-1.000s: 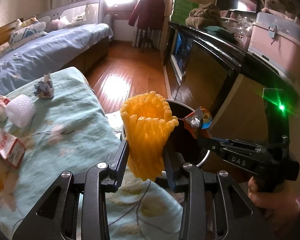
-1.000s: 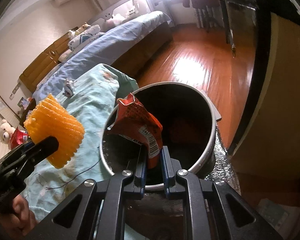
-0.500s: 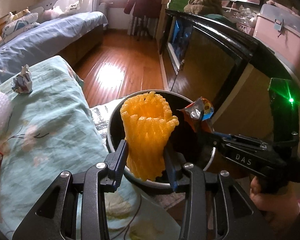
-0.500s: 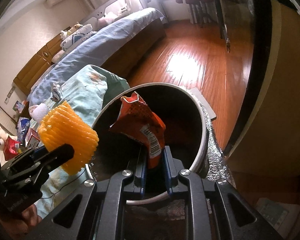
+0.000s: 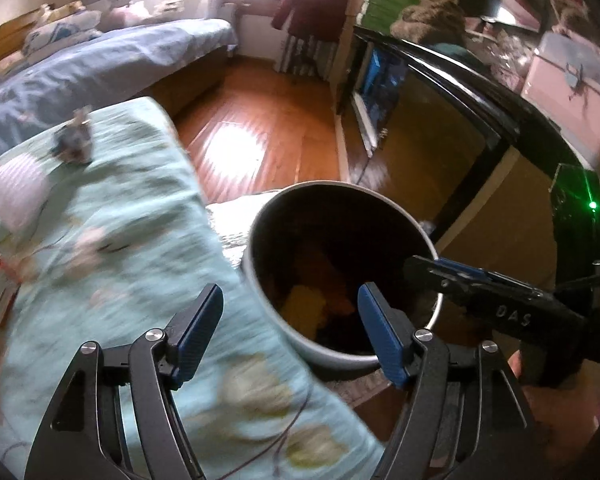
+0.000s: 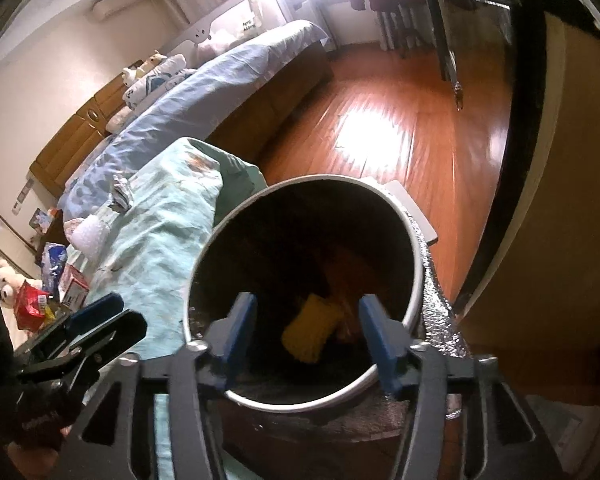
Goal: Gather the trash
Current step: 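Carry both items over the bin and open both tools to drop them, then move both open tools back to the trash pile on the bed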
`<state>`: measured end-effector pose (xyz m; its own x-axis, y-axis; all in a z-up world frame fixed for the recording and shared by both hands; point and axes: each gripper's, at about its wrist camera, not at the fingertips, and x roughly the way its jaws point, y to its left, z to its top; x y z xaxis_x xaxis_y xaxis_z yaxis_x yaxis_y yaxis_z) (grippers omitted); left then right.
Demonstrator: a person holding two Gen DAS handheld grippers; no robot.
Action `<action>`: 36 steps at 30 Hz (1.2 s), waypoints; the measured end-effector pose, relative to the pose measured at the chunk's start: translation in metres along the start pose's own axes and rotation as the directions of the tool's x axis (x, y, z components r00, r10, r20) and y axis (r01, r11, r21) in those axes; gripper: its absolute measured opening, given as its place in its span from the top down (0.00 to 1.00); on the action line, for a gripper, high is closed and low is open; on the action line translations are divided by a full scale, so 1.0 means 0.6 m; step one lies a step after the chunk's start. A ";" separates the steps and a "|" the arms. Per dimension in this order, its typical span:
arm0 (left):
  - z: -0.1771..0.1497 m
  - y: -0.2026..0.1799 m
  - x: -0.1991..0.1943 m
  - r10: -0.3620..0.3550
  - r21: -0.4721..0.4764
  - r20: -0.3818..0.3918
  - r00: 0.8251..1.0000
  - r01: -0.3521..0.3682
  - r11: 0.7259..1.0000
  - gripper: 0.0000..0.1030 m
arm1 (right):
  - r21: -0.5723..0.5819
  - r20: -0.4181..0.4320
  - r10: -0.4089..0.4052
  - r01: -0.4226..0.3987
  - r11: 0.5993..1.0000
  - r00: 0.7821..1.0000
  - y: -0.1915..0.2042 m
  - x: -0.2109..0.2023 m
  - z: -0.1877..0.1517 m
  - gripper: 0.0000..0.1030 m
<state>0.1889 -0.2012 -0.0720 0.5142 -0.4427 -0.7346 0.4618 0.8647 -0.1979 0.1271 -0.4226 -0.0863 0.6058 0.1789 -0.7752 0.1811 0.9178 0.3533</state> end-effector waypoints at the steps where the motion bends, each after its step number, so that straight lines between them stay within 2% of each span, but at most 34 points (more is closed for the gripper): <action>1: -0.006 0.008 -0.008 0.005 -0.014 0.005 1.000 -0.005 1.000 0.31 | 0.002 0.004 0.008 -0.008 1.000 1.000 0.003 -0.001 -0.001 0.34; 5: -0.028 0.047 -0.043 0.037 -0.077 0.036 0.999 -0.034 0.996 0.31 | -0.007 0.011 0.044 -0.043 0.999 0.999 0.030 -0.003 -0.008 0.24; 12: -0.058 0.105 -0.099 0.095 -0.161 0.084 0.992 -0.081 0.984 0.31 | -0.047 0.030 0.104 -0.102 0.994 0.994 0.089 -0.013 -0.023 0.17; 22: -0.105 0.174 -0.163 0.184 -0.240 0.118 0.976 -0.152 0.959 0.31 | -0.137 -0.005 0.178 -0.177 0.975 0.984 0.184 -0.002 -0.047 0.17; 36: -0.170 0.276 -0.212 0.286 -0.369 0.101 0.953 -0.231 0.900 0.31 | -0.233 -0.091 0.250 -0.264 0.936 0.964 0.279 0.034 -0.085 0.17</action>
<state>0.1263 0.0224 -0.0773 0.6949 -0.1988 -0.6910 0.0303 0.9683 -0.2481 0.1304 -0.2472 -0.0693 0.5592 0.4338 -0.7065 -0.1715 0.8943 0.4133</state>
